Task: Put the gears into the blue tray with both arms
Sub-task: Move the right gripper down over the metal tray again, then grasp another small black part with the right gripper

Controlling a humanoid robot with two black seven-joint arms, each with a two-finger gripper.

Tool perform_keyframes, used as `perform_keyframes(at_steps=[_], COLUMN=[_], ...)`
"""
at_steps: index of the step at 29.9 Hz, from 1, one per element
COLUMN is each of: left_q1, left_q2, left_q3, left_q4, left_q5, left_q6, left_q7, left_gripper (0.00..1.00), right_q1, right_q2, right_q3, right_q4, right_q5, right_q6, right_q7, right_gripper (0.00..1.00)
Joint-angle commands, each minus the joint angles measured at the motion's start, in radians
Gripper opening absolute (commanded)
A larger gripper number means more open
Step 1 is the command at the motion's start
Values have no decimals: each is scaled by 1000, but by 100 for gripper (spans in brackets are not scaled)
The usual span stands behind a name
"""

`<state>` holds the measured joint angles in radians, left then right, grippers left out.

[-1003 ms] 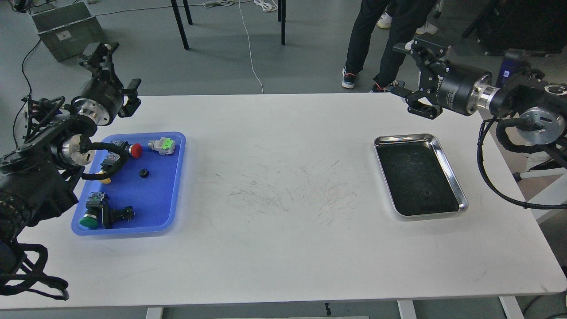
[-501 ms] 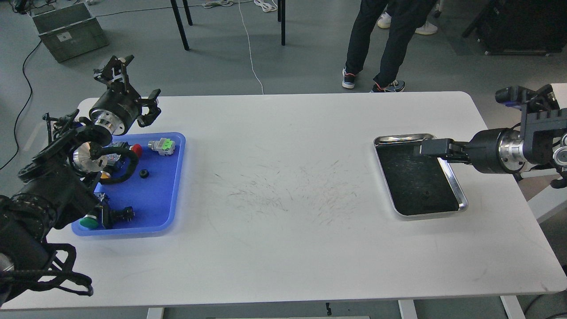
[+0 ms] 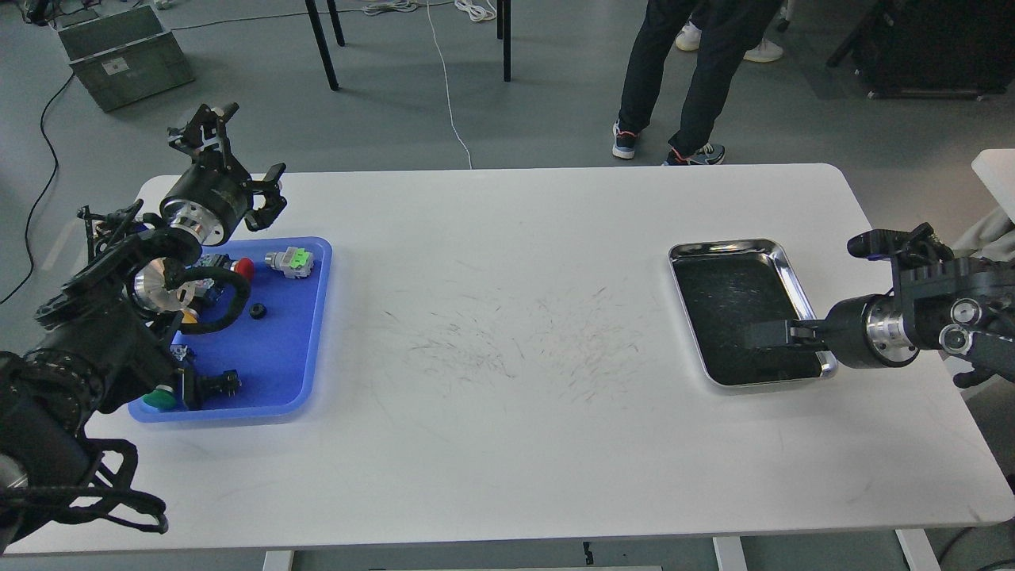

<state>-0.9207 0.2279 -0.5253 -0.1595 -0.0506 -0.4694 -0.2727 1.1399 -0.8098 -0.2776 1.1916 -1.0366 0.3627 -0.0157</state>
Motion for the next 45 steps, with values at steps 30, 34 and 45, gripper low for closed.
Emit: perform_keyframes(at_steps=[30, 34, 45], left_q1=[-3, -3, -3], left_q2=[2, 4, 4], left_q3=[-1, -1, 1], left_q4=[-2, -2, -2], left_q5=[0, 0, 0], left_q6=[-2, 0, 0], left_q7=[0, 0, -16], left_gripper=[98, 98, 98], right_q1=[-32, -29, -25], right_q2=[124, 144, 149], right_q3=[-38, -52, -54], right_q4=[-129, -155, -156], right_q5=[-11, -10, -10], right_q6=[-18, -19, -18], right_q7=[-30, -36, -40], right_gripper=[50, 46, 9])
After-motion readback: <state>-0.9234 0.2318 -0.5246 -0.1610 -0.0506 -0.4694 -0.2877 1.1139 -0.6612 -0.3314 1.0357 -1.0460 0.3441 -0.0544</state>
